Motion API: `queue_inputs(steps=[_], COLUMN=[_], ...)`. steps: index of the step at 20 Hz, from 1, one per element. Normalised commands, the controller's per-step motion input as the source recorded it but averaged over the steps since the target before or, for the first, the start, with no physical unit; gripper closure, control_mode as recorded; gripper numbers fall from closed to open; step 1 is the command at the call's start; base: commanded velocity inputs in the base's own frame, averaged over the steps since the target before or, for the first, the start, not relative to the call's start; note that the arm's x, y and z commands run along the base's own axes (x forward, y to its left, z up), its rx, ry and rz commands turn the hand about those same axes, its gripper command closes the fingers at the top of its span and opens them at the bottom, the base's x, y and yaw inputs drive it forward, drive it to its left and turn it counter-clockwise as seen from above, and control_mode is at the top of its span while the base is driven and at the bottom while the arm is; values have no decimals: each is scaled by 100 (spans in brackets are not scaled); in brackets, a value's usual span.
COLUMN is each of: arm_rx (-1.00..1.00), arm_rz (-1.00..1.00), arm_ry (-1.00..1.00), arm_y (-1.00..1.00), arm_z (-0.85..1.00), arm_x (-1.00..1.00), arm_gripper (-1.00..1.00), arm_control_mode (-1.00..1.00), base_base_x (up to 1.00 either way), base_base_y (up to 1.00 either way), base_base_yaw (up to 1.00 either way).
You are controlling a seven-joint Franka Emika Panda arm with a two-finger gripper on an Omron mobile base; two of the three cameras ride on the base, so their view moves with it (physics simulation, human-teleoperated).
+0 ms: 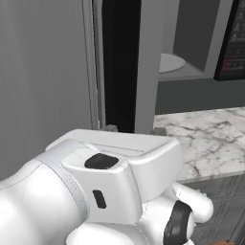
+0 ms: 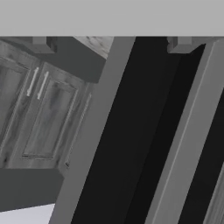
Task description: Pick the mug from the counter and place it inside the microwave. Then close the microwave.
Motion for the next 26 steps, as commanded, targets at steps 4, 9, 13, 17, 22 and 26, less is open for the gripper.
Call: queue_inputs(steps=[4,9,13,17,22,26], arm_rx=[0,0,0,0,0,0], arm_rz=[0,0,0,0,0,0], arm_ry=[3,0,0,-1,-3,-3], arm_y=[15,16,9,1,0,0], arm_z=[0,0,0,0,0,0], arm_x=[0,2,5,3,6,11], arm_gripper=[-100,-100,-100,-100,-100,-100], arm_control_mode=[-100,-100,-100,-100,-100,-100], base_base_x=[0,0,0,0,0,0], base_base_y=[0,0,0,0,0,0], base_base_yaw=[0,0,0,0,0,0])
